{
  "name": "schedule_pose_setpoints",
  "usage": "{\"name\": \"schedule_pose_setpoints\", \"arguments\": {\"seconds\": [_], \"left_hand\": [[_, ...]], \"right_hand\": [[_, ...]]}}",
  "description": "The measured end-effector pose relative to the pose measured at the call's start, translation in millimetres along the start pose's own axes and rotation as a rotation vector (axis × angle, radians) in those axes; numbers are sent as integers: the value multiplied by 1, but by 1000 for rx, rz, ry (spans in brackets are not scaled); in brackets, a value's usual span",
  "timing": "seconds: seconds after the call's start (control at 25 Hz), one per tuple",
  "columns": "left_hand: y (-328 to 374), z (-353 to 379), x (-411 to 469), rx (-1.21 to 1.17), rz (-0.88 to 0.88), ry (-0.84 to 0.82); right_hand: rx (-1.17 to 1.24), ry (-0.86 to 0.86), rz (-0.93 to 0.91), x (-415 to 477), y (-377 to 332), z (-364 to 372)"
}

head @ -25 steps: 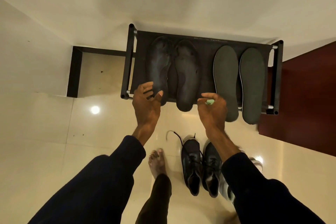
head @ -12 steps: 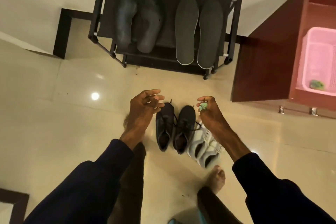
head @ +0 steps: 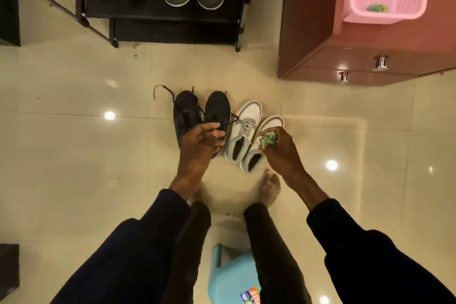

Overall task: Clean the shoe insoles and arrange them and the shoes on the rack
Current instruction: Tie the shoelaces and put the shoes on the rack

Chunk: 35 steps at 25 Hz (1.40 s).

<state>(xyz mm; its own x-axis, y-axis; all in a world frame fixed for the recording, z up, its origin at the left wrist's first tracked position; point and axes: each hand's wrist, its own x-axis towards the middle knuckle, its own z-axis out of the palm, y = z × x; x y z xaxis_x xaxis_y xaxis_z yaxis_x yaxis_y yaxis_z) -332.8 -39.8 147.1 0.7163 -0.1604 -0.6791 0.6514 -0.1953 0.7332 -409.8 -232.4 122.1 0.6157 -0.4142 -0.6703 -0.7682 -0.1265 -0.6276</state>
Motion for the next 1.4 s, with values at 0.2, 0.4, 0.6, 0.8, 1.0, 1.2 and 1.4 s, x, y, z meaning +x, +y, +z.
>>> {"name": "schedule_pose_setpoints", "arguments": {"seconds": [0.2,0.4,0.6,0.8,1.0,1.2,1.4], "left_hand": [[-28,23,-9,106,-9,-148],[-33,35,-8,197,31,-207],[-43,59,-10,201,23,-181],[-43,100,-23,126,31,-97],[2,162,-29,22,73,-57],[63,218,-17,-32,150,-12],[118,246,14,-45,246,-51]], "right_hand": [[48,58,72,-9,43,-3],[151,123,97,-10,56,-14],[226,119,58,-12,77,-40],[199,63,-21,-17,80,-88],[176,45,-108,-10,47,-172],[51,180,-301,29,-11,-250],[-56,363,-608,101,-100,-295]]}}
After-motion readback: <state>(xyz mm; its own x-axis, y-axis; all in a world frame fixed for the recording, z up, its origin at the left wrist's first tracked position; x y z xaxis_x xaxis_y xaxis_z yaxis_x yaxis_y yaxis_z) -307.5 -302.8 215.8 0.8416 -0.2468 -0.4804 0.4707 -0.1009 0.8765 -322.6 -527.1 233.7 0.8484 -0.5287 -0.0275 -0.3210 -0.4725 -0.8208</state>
